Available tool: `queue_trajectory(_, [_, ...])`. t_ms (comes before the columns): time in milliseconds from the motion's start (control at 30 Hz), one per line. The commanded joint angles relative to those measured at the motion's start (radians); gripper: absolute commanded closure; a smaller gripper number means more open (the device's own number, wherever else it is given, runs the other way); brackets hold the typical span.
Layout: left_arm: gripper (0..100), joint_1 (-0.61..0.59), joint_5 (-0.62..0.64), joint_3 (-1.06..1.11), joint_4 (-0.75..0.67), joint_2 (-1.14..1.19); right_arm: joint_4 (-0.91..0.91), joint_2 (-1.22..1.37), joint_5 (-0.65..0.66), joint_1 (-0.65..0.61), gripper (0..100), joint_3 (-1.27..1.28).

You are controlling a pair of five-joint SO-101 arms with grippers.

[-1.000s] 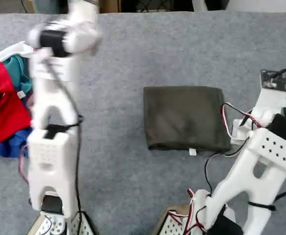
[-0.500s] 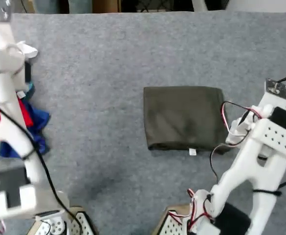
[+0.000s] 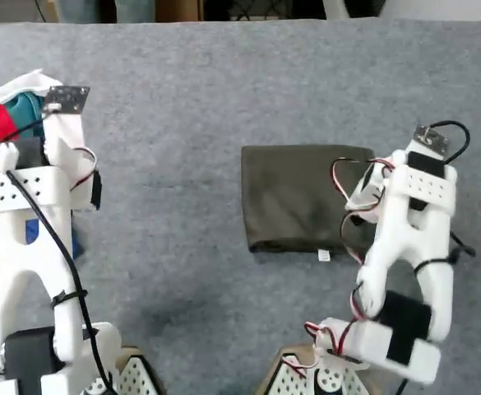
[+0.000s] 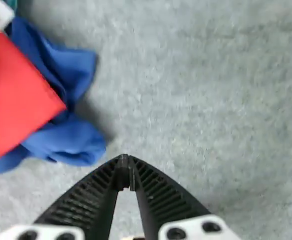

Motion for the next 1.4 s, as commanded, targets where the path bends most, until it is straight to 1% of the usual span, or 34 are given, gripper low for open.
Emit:
queue_trajectory(0, [97,0.007,0.017,0.030,-0.012,-0.040,-0.123,0.084,-0.012,-0.017,60.9,0.019])
queue_trajectory(100, [97,0.005,0.017,0.050,-0.011,-0.041,-0.224,0.147,-0.009,-0.017,60.9,0.056])
queue_trajectory(433, [97,0.007,0.017,0.056,0.017,-0.041,-0.183,0.131,-0.008,-0.028,60.9,0.065])
queue_trajectory(533, [97,0.007,0.017,0.056,0.017,-0.041,-0.147,0.107,-0.012,-0.028,60.9,0.042])
queue_trajectory(667, [97,0.007,0.017,0.056,0.017,-0.041,-0.046,0.027,-0.015,-0.018,60.9,-0.007])
queue_trajectory(833, [97,0.018,0.017,0.045,0.005,-0.032,0.064,-0.120,-0.103,0.009,60.9,-0.048])
queue_trajectory(933, [97,0.045,0.017,0.045,-0.060,-0.031,0.101,-0.199,-0.180,-0.002,60.9,-0.042])
queue_trajectory(1000, [96,0.099,0.018,0.038,-0.109,-0.031,0.092,-0.228,-0.247,-0.008,60.9,-0.027])
queue_trajectory(1033, [94,0.136,0.031,0.038,-0.140,-0.031,0.084,-0.232,-0.270,-0.012,60.9,-0.015])
queue_trajectory(1100, [88,0.220,0.092,0.036,-0.206,-0.031,0.069,-0.232,-0.279,-0.009,60.9,0.007])
queue_trajectory(1200, [79,0.337,0.210,0.036,-0.341,-0.028,0.057,-0.232,-0.279,-0.006,61.0,0.044])
queue_trajectory(1267, [77,0.403,0.281,0.036,-0.439,-0.009,0.018,-0.232,-0.279,-0.017,61.9,0.081])
queue_trajectory(1367, [77,0.475,0.345,0.015,-0.565,0.084,-0.115,-0.232,-0.279,-0.043,69.4,0.153])
